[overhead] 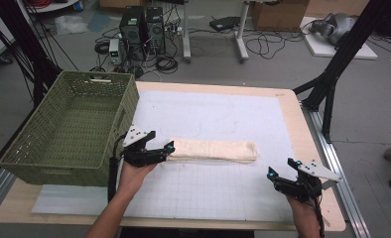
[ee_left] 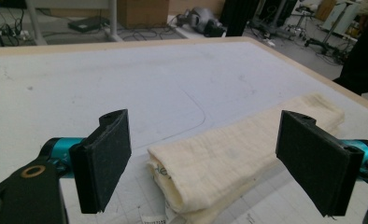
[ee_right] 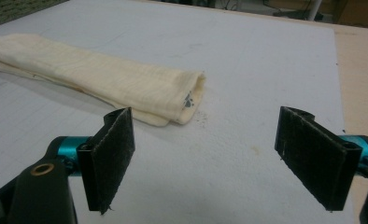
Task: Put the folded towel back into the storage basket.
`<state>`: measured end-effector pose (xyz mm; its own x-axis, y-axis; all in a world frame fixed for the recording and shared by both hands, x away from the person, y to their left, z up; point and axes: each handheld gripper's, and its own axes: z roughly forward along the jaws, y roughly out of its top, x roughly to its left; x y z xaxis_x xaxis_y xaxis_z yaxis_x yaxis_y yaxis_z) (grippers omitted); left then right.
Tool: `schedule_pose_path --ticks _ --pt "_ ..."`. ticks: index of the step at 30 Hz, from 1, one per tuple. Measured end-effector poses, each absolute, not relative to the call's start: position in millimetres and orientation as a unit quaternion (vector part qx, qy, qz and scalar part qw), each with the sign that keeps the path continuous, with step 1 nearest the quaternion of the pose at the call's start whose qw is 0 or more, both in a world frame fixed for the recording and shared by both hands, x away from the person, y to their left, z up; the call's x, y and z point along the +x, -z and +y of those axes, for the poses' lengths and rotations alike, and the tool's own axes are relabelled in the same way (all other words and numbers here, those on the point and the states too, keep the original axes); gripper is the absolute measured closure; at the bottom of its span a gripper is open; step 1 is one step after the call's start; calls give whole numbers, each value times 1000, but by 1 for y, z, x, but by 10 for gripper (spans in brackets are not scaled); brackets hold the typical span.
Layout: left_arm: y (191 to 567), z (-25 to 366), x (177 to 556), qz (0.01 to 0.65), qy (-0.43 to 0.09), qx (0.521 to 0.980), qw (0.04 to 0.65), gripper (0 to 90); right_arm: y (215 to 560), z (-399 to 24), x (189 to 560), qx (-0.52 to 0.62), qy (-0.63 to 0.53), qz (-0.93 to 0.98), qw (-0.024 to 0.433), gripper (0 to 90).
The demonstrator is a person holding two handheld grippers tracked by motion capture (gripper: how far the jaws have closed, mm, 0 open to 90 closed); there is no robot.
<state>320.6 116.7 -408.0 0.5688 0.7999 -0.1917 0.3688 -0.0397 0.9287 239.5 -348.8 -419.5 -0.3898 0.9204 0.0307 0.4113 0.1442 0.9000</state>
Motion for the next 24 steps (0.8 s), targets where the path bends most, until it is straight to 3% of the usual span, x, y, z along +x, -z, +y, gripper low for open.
schedule_pose_path --ticks 18,24 --pt "442 105 348 472 -176 733 458 248 421 -347 241 473 -447 706 280 188" --pt "451 103 354 488 -156 744 429 326 421 -347 241 472 -446 707 279 188"
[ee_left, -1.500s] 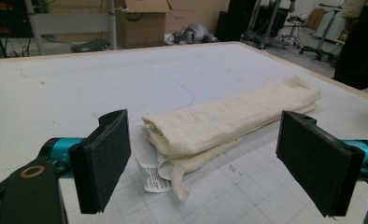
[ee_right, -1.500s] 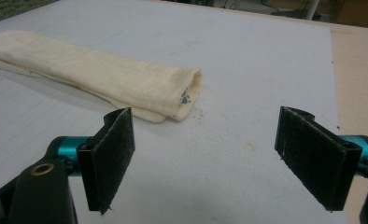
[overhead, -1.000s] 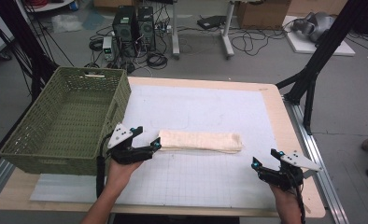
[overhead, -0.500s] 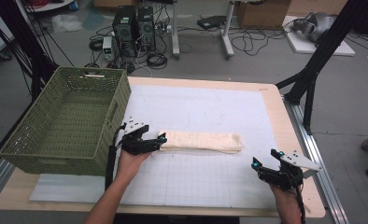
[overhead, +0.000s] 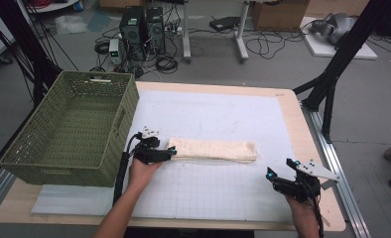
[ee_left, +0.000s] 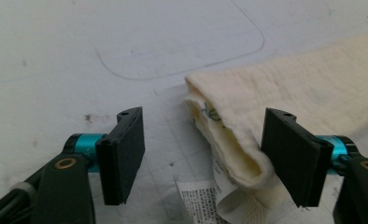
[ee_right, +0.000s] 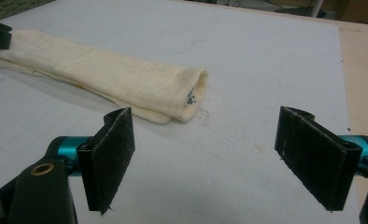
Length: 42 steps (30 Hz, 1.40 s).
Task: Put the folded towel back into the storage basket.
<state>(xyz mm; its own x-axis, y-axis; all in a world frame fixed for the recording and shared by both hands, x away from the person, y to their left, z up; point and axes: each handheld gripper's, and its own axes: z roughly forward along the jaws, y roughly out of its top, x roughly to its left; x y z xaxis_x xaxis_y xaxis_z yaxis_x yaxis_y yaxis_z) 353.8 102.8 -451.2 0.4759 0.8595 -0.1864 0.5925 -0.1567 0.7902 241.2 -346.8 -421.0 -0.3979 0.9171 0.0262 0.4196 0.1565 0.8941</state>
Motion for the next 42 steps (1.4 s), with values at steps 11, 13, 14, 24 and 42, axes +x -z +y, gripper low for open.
schedule_pose_path --ticks 11,13,14,24,42 --pt "449 80 343 413 -174 796 407 656 421 -345 241 470 -444 710 279 188" --pt "449 79 342 406 -172 800 407 718 421 -345 242 471 -442 711 278 188" --pt "450 79 342 408 -168 797 412 742 421 -345 242 471 -442 711 278 188" --pt "449 79 340 397 -167 801 416 826 420 -344 241 470 -447 708 278 188" --pt "450 88 333 400 -166 781 450 828 444 -308 314 512 -396 728 226 319"
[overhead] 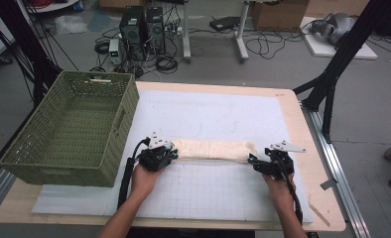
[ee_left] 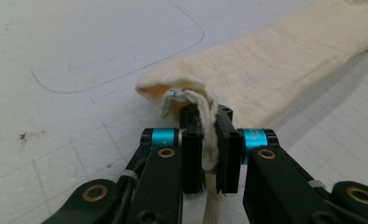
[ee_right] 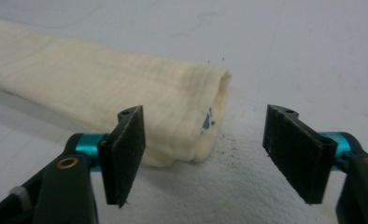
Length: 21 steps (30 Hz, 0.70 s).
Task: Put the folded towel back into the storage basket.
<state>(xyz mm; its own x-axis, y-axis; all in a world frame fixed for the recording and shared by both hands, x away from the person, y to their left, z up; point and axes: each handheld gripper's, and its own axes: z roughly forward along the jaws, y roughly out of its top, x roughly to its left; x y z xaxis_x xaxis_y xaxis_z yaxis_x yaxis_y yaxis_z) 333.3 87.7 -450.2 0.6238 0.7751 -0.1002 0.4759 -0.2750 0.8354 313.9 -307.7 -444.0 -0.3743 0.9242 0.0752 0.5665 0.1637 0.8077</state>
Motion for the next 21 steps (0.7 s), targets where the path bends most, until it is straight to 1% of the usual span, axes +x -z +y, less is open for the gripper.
schedule_pose_path --ticks 1,3,5,6,8,9,14,17,19,20,21 --pt "450 88 333 402 -166 779 451 827 446 -307 316 513 -393 730 222 340" --pt "450 88 334 402 -165 779 451 827 449 -306 317 519 -392 729 212 355" --pt "450 88 334 403 -165 779 451 828 449 -305 318 517 -391 731 212 368" --pt "450 88 334 403 -166 779 451 828 450 -302 319 511 -389 737 213 401" --pt "451 88 334 403 -165 779 451 828 450 -301 318 506 -389 740 212 416" --pt "451 88 334 404 -165 779 451 827 450 -298 318 499 -380 749 214 457" --pt "451 87 334 404 -166 780 447 828 451 -292 319 476 -368 769 214 604" --pt "451 86 334 404 -169 783 443 828 451 -290 318 475 -369 772 207 689" --pt "451 85 334 400 -172 788 435 828 451 -288 317 474 -372 773 200 761" --pt "451 84 334 400 -173 790 432 828 451 -288 317 474 -372 773 200 761" --pt "451 83 334 399 -175 791 428 829 451 -288 317 472 -372 773 200 783"
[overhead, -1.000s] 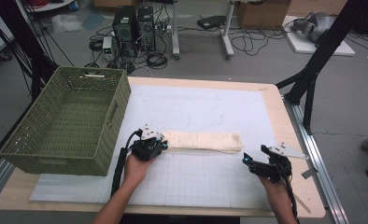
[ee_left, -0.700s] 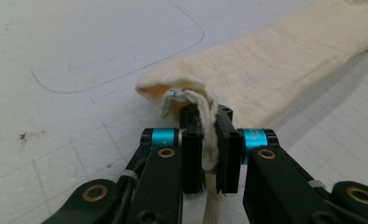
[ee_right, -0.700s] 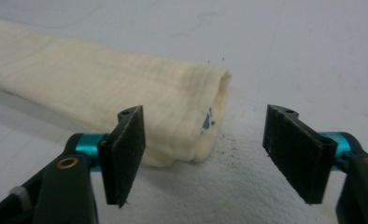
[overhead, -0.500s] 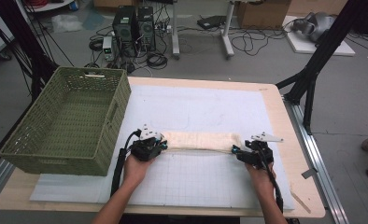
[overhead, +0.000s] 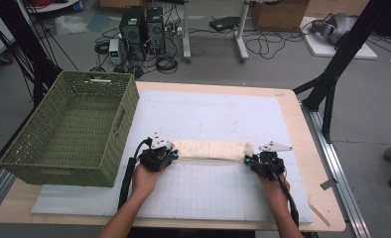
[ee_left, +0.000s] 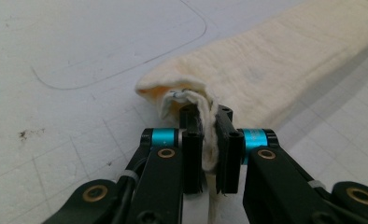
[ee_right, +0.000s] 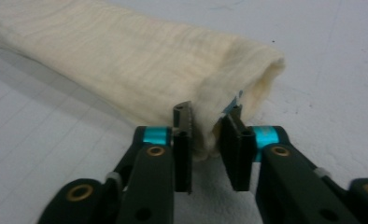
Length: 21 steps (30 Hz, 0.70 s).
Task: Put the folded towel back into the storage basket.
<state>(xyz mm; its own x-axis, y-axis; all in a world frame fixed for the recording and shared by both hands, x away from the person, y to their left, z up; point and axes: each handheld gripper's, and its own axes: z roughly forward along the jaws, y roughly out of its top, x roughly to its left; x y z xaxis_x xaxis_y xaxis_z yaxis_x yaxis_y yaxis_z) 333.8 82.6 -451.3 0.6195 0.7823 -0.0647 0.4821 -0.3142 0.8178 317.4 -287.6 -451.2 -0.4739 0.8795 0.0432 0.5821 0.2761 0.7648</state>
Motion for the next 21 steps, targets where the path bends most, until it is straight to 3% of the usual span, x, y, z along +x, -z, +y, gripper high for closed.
schedule_pose_path --ticks 6,21 --pt "450 84 333 398 -178 790 431 832 450 -284 315 473 -368 774 205 818" --pt "434 107 328 386 -187 747 508 832 438 -290 310 436 -422 765 213 819"
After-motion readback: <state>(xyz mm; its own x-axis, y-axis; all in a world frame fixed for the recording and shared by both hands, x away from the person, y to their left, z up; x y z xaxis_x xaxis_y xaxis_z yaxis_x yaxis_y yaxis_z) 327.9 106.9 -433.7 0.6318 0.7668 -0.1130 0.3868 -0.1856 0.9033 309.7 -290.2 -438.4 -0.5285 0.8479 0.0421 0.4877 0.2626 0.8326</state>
